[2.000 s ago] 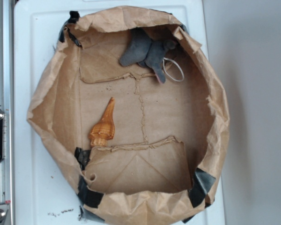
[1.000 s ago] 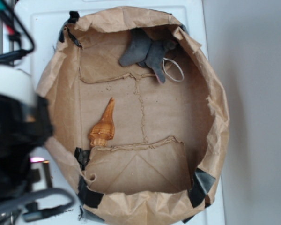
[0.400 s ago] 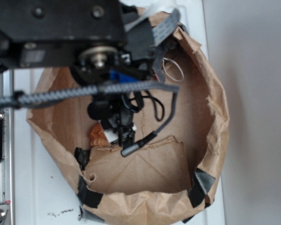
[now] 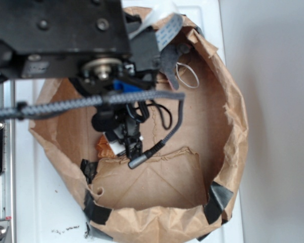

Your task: Grab the shell.

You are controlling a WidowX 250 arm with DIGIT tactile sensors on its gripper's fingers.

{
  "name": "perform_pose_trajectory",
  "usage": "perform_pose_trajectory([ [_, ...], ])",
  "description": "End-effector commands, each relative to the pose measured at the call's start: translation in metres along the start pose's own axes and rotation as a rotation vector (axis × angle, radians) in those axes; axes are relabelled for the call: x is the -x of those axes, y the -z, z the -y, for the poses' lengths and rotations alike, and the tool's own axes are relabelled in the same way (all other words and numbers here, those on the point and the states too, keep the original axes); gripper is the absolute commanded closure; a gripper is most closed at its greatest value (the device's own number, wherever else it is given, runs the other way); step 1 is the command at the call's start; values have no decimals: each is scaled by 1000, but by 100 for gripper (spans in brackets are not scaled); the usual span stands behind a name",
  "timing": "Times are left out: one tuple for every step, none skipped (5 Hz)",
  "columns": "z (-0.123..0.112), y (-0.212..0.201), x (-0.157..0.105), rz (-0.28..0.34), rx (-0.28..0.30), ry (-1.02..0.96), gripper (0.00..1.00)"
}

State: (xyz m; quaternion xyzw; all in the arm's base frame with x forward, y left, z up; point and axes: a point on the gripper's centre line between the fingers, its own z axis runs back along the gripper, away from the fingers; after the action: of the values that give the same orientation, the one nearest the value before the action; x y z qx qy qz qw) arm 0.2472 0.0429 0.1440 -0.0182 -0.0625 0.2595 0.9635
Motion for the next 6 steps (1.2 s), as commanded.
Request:
perform_pose_trajectory([
  [-9,-14,-5,60,16,-18,0],
  [-8,2,-13,85,40,-114,0],
  [7,20,-26,184,88,-155,0],
  [17,42,-34,215,102,-179,0],
  [19,66,-38,210,88,-154,0],
  [16,76,-40,178,78,-120,0],
])
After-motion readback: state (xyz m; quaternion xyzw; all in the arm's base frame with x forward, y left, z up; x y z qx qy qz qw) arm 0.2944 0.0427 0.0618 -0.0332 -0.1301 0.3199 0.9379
